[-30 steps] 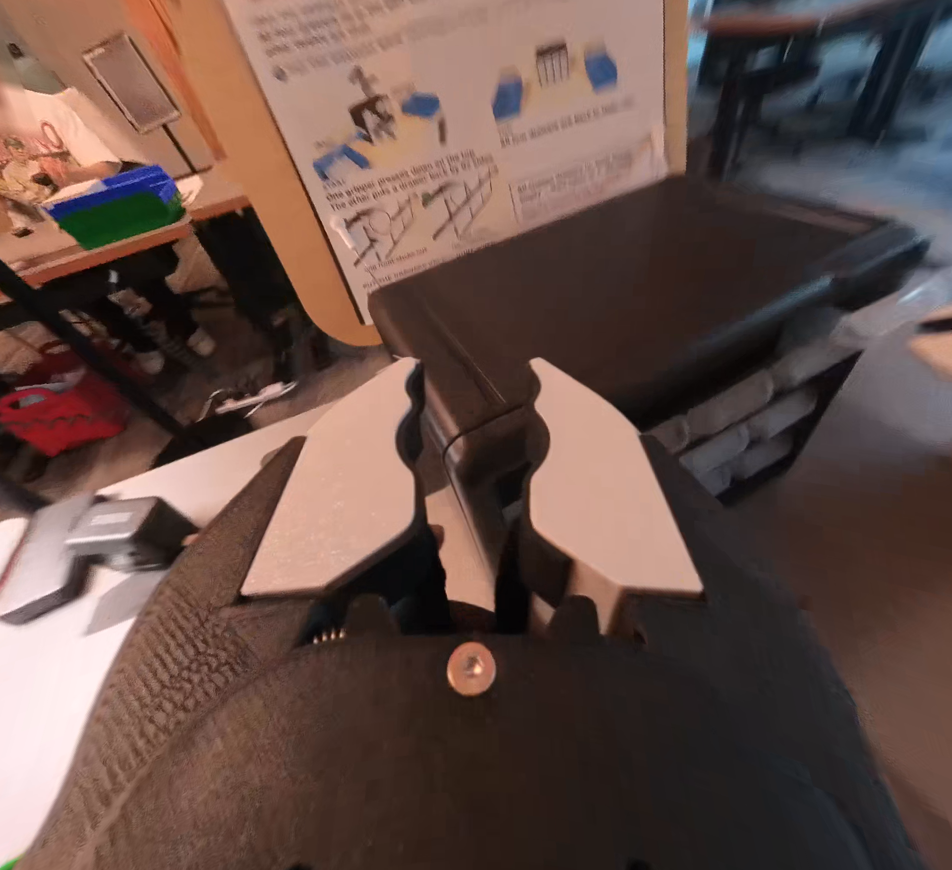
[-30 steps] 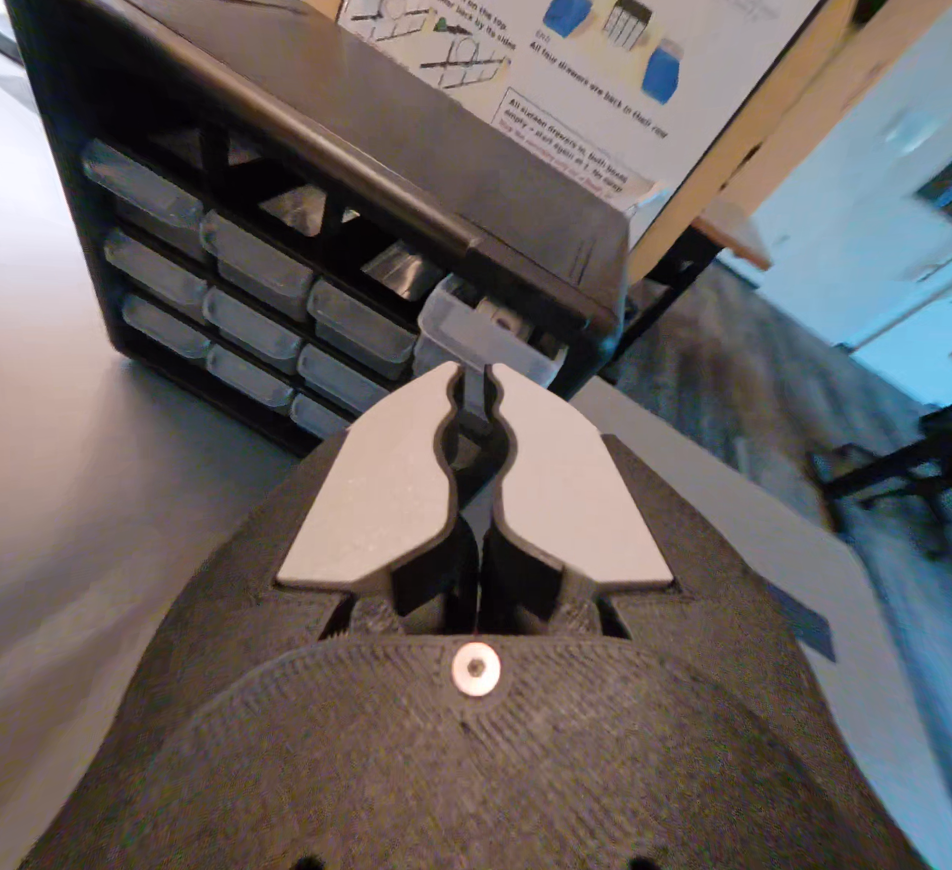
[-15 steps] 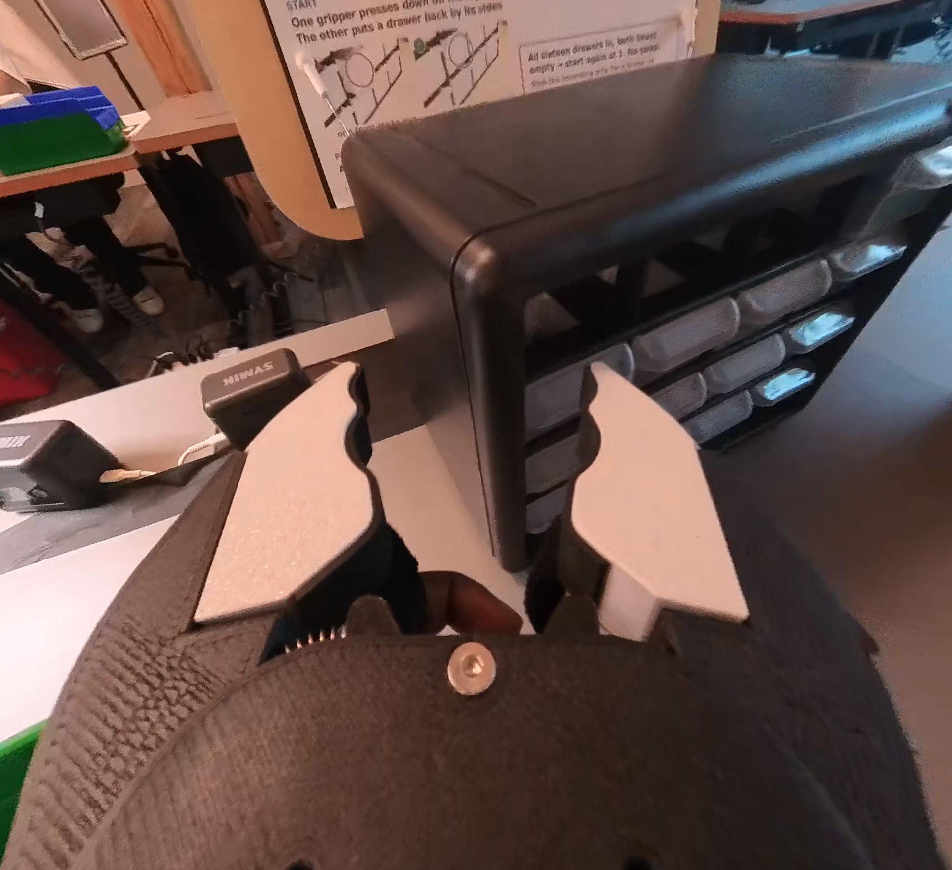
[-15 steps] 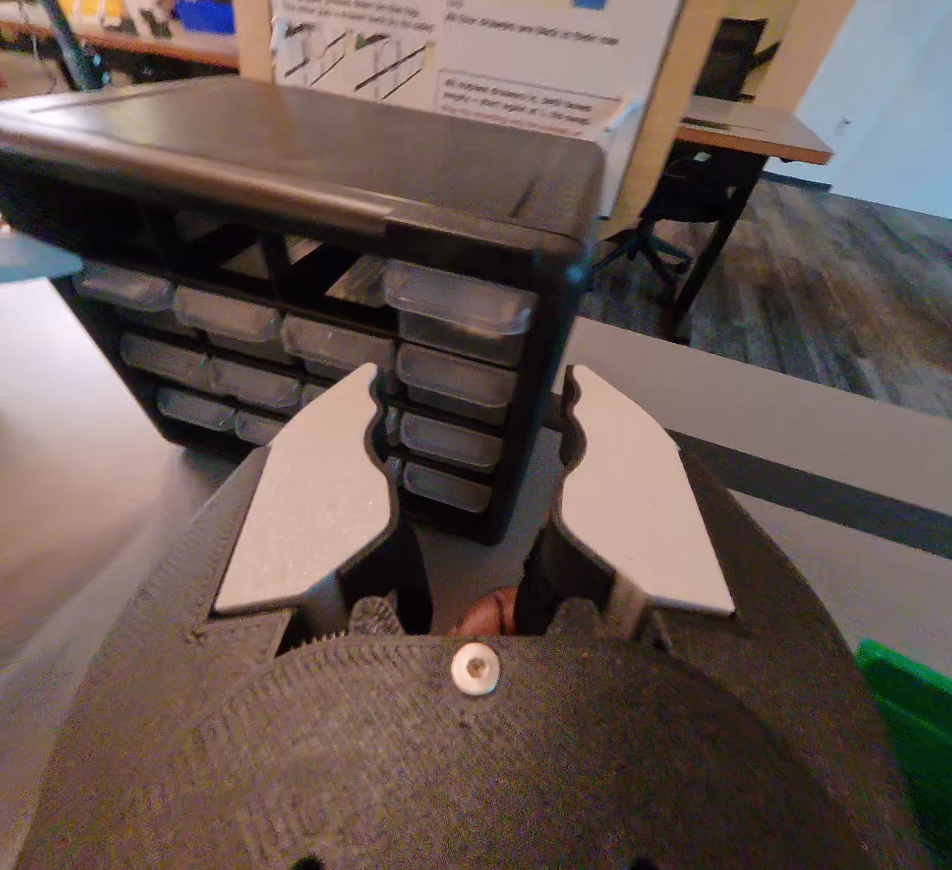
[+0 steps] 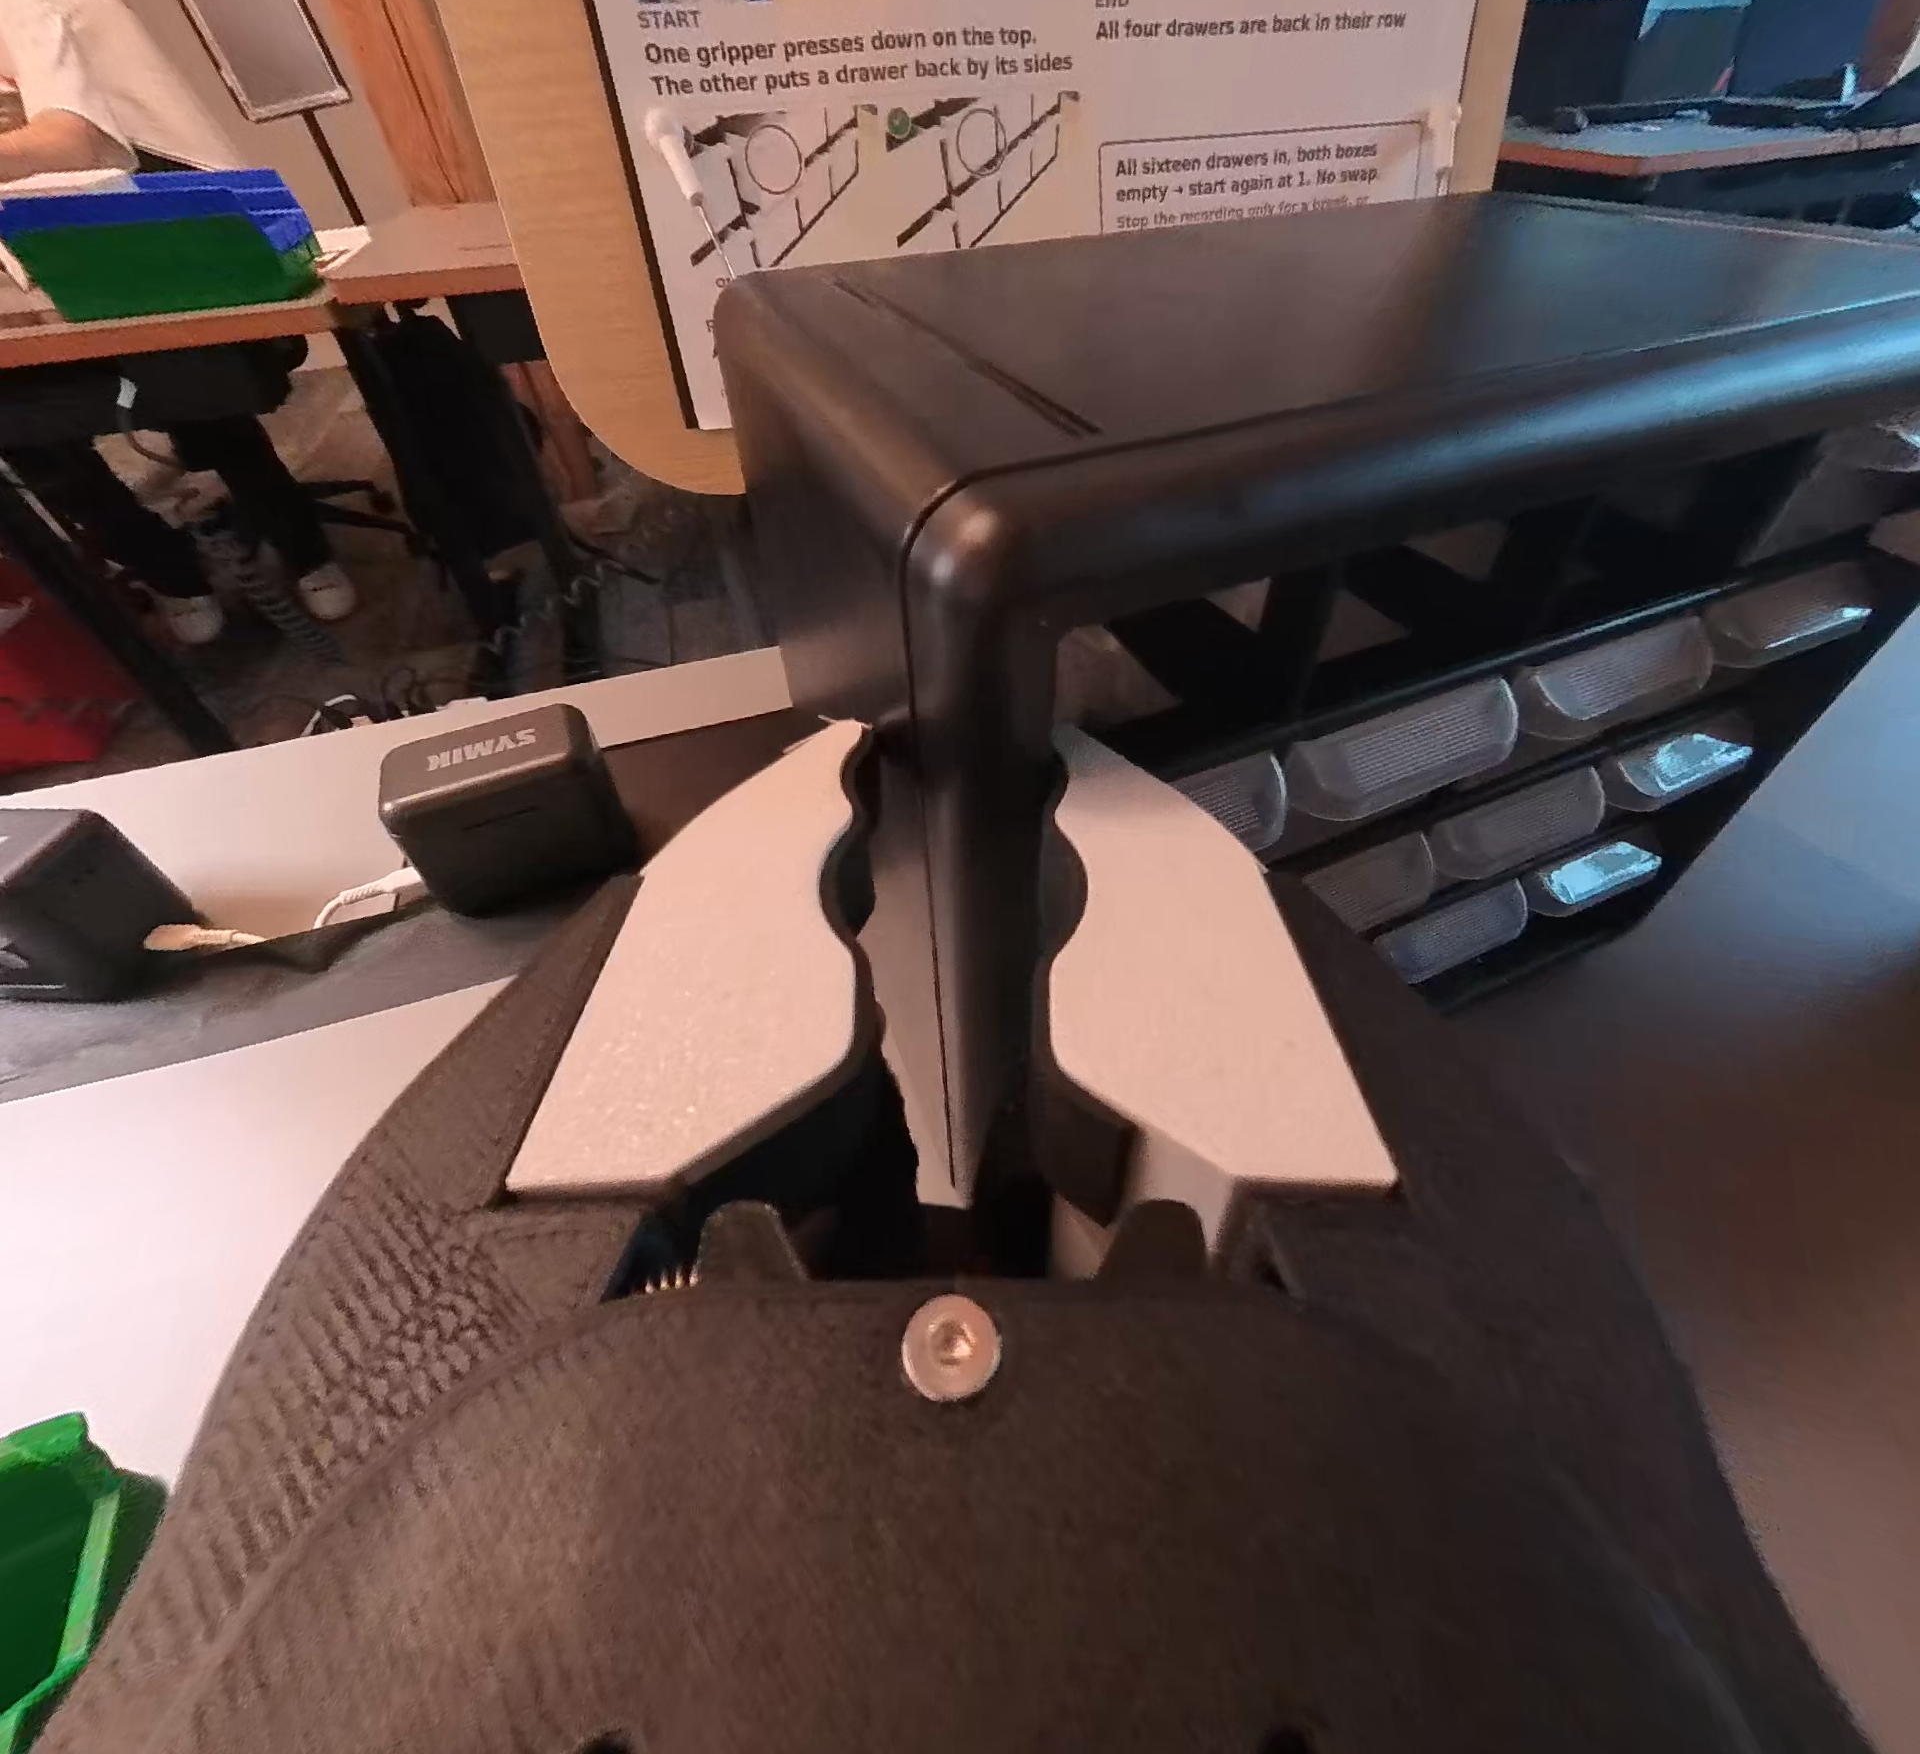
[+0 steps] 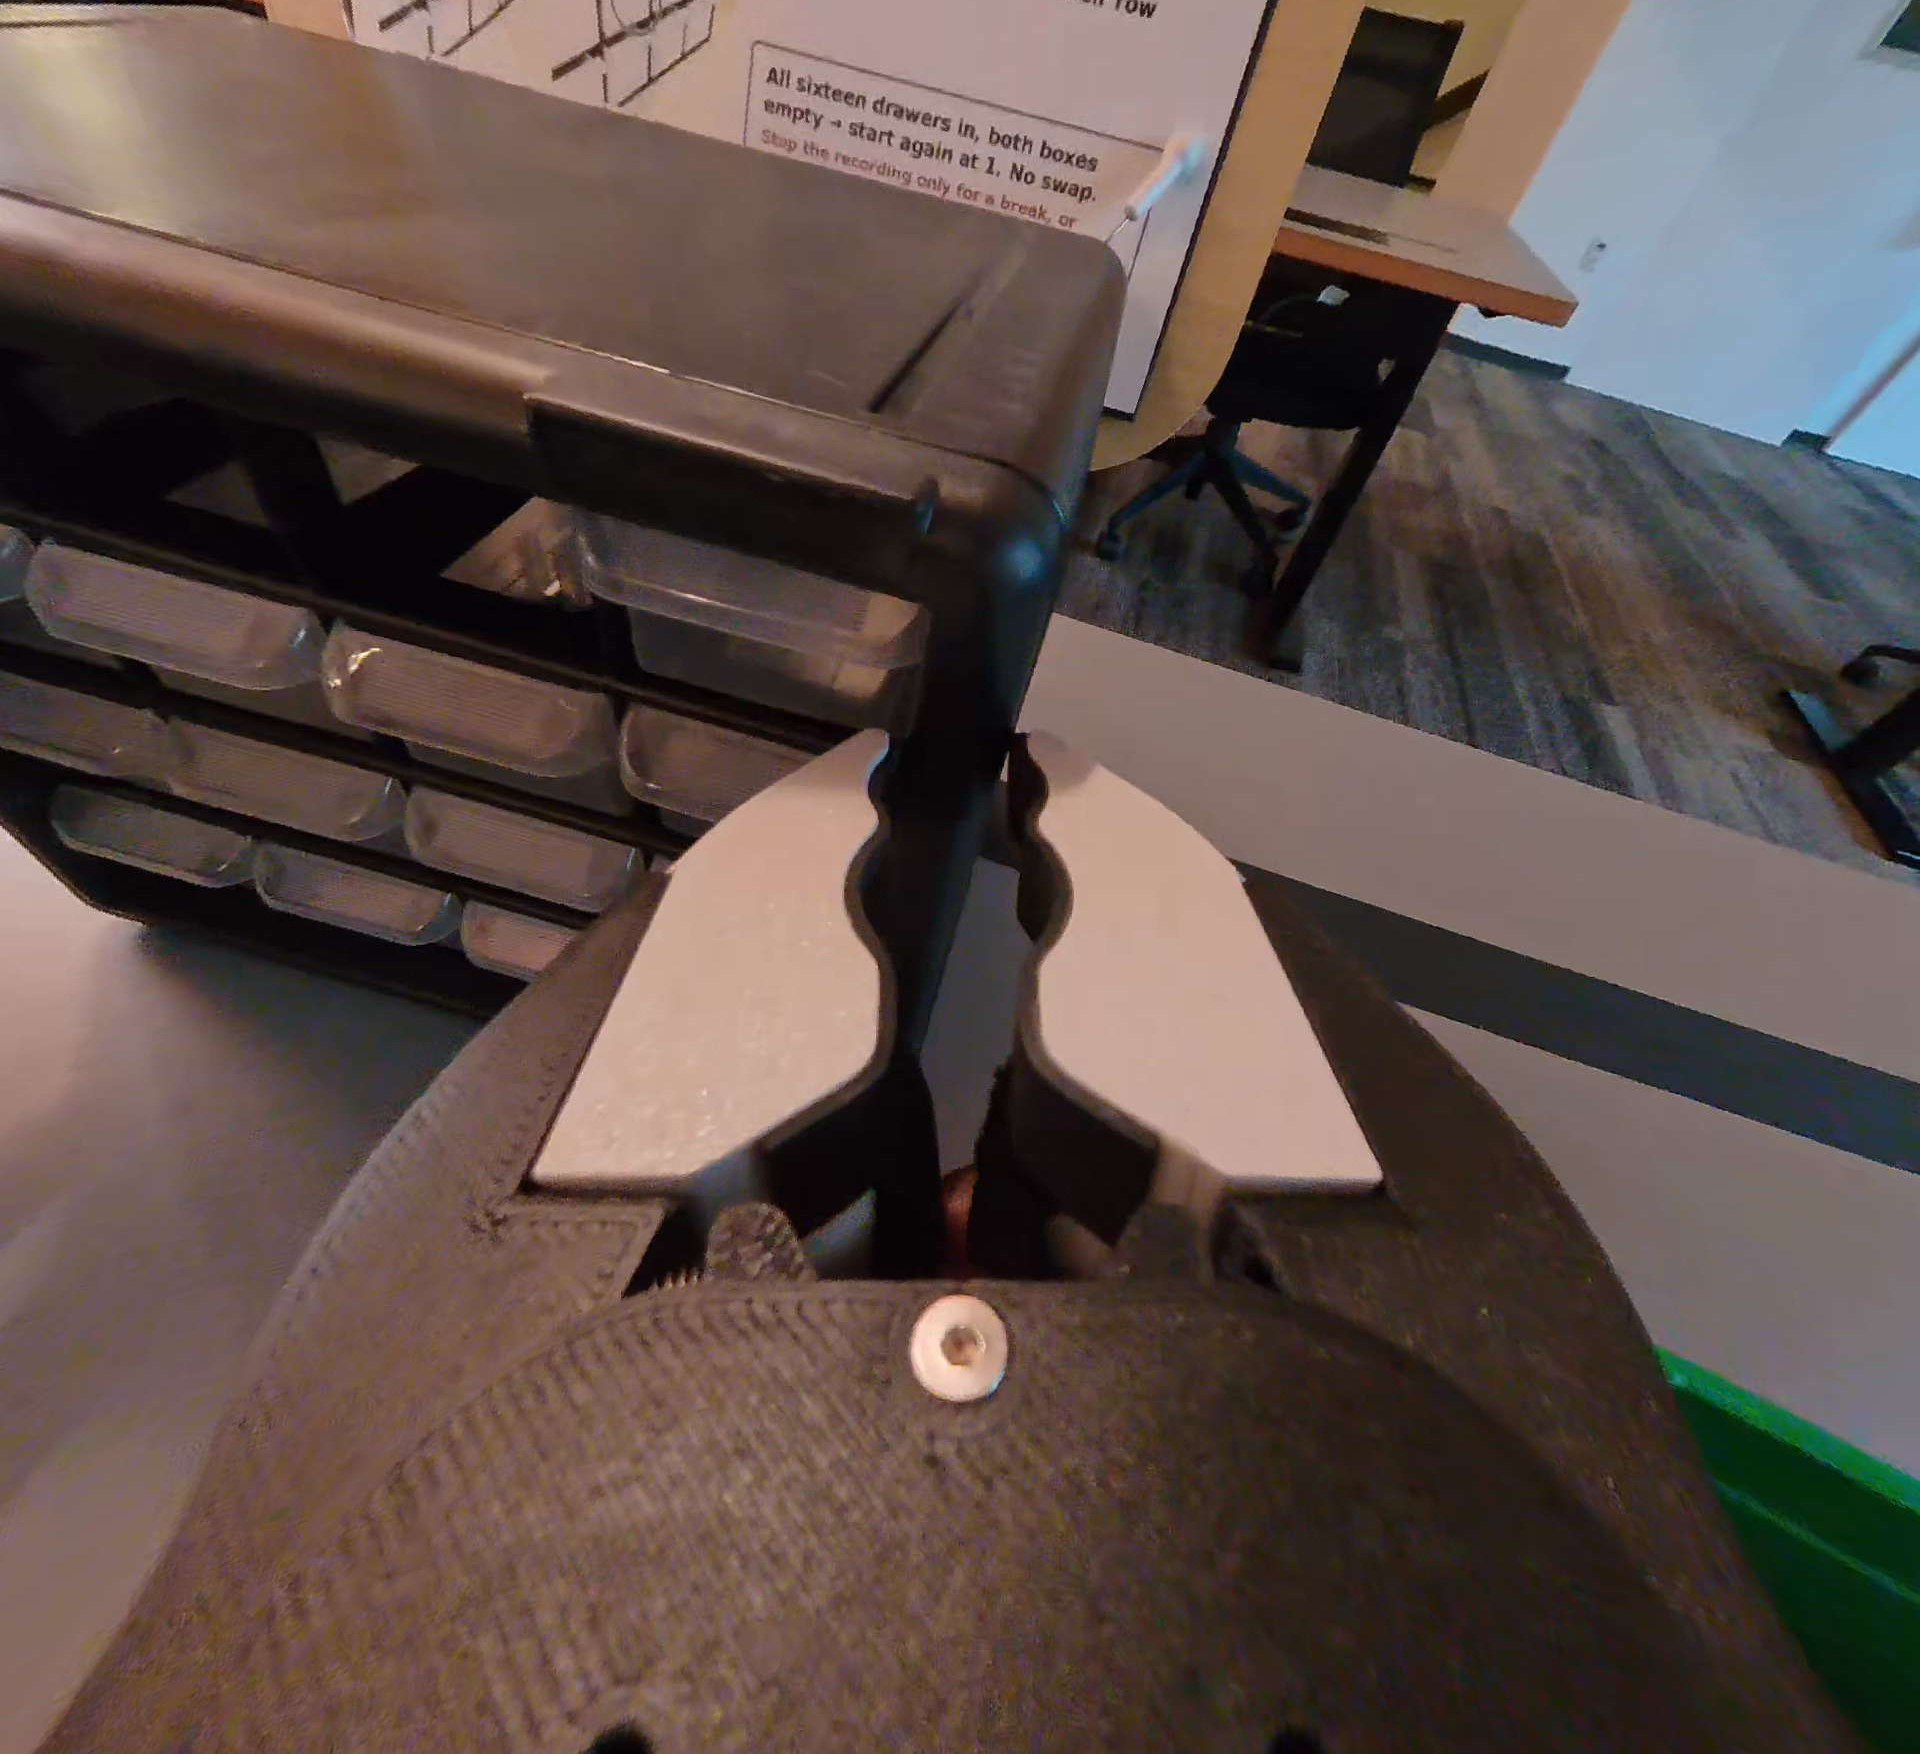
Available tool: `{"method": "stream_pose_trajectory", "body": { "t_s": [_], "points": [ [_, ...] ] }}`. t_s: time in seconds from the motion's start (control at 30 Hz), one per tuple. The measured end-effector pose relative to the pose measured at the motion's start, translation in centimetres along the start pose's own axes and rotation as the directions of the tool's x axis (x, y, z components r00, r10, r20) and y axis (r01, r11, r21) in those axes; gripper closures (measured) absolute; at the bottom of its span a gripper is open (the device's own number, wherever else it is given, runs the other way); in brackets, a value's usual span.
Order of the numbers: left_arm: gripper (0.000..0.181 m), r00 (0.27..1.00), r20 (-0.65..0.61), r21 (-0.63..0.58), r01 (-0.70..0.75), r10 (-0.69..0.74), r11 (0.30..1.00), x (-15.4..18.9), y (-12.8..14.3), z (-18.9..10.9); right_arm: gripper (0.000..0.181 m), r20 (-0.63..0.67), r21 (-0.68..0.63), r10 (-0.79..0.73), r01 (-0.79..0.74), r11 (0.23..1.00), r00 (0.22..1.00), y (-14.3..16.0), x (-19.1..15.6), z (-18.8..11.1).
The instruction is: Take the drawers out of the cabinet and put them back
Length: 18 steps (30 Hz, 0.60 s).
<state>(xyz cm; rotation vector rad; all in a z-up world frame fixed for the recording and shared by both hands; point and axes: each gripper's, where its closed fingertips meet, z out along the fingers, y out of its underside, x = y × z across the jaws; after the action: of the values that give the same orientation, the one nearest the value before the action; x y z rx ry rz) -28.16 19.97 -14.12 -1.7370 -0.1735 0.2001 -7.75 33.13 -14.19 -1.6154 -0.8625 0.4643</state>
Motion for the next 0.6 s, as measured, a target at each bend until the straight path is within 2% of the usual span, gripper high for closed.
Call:
{"method": "stream_pose_trajectory", "body": {
  "t_s": [0.3, 0.6],
  "points": [
    [0.155, 1.000, 0.018, -0.098, -0.021, 0.022, 0.995, 0.3, 0.2, -1.4, 0.162, -0.011, -0.084, -0.040, 0.039, 0.996, 0.999, 0.3, -0.5, -1.4],
    [0.156, 0.999, 0.002, -0.120, -0.043, 0.043, 0.992, 1.2, 0.9, -5.7, 0.162, 0.045, -0.119, -0.077, 0.082, 0.989, 0.996, 1.1, -2.4, -6.0]
  ]
}}
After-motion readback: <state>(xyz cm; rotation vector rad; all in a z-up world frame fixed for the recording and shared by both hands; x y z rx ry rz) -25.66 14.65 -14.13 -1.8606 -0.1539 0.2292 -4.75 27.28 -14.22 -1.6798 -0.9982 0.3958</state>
